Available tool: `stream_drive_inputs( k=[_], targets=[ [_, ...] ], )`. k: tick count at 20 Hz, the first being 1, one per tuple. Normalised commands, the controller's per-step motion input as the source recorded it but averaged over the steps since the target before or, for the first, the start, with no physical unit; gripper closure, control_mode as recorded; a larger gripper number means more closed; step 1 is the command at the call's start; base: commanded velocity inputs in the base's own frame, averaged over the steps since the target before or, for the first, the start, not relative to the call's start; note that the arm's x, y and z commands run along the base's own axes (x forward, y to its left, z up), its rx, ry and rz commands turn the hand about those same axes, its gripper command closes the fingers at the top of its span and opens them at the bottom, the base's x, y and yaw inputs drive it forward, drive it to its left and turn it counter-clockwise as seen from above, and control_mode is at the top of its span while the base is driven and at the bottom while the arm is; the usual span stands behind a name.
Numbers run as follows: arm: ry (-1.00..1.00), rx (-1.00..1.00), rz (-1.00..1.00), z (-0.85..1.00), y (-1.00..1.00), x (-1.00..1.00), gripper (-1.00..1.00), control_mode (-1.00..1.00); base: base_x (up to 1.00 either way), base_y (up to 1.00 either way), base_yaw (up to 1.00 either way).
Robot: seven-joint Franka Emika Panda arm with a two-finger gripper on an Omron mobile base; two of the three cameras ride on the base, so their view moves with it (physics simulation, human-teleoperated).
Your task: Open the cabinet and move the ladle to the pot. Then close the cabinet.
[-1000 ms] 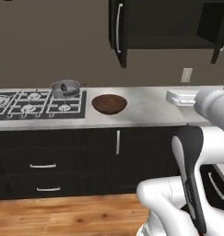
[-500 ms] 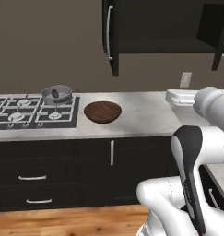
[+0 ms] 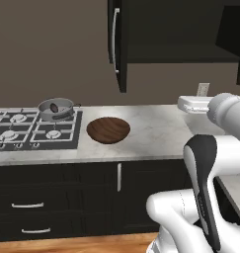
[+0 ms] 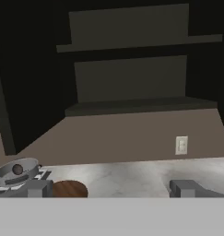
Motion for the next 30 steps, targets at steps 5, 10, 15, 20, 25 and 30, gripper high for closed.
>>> stream_drive_inputs(
  k=[5,10,15,20,25,30],
  targets=[
    [0.00,0.00,0.00,0.00,0.00,0.00,-1.00,1.00,0.35,-0.36,0.00],
    [0.00,0.00,0.00,0.00,0.00,0.00,-1.00,1.00,0.39,-0.41,0.00],
    [0.00,0.00,0.00,0.00,0.00,0.00,-1.00,1.00,0.36,-0.41,0.00],
    [0.00,0.00,0.00,0.00,0.00,0.00,-1.00,1.00,0.42,-0.33,0.00],
    [0.00,0.00,0.00,0.00,0.00,0.00,-1.00,1.00,0.42,-0.48,0.00],
    [0.00,0.00,0.00,0.00,0.00,0.00,-1.00,1.00,0.48,-0.46,0.00]
  ],
)
